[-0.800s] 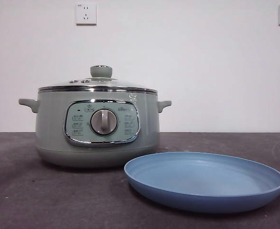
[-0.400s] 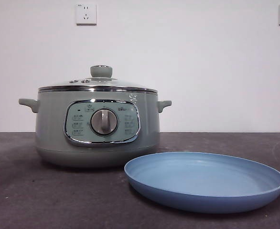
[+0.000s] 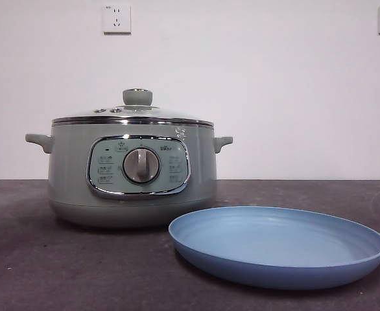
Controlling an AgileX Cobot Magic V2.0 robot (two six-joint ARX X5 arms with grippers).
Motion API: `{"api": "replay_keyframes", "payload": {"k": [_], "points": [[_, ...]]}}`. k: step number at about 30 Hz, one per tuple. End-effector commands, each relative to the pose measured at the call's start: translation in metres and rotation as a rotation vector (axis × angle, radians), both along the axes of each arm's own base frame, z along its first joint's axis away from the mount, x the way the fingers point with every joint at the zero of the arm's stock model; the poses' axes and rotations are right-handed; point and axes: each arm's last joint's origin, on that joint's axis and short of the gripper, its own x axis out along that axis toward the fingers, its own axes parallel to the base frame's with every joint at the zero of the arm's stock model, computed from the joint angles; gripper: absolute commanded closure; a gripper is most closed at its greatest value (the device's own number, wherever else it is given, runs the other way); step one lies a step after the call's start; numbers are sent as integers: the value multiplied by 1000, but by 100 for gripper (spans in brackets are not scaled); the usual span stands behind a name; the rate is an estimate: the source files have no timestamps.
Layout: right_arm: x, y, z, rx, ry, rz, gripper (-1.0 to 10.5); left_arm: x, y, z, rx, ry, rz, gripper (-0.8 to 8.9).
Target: Take the potato out from the steamer,put the potato on the plate,close the lid
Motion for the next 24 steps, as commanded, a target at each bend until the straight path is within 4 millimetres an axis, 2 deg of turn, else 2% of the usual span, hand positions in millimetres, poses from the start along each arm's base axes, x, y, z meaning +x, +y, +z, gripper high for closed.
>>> {"api": "replay_keyframes", "payload": {"k": [1,2,3,4,11,17,20,24], "points": [[0,0,1,4,-4,-3,632,0,0,1,9,-21,-5,393],[0,0,1,4,0,-9,494,0,0,2,9,-23,-4,263],[0,0,1,7,3,-13,378,0,0,2,5,-22,-2,187],[0,0,2,10,7,-17,321,0,0,2,5,-23,-2,179],[1,0,2,16,8,-21,317,1,0,5,-3,-40,5,181],[1,0,2,18,12,-24,317,4,-1,18,-18,-126,23,181],[1,0,2,18,13,-24,317,11,-2,25,-16,-134,25,185],[1,0,2,18,13,-24,317,32,-6,34,-15,-111,-6,185]]}}
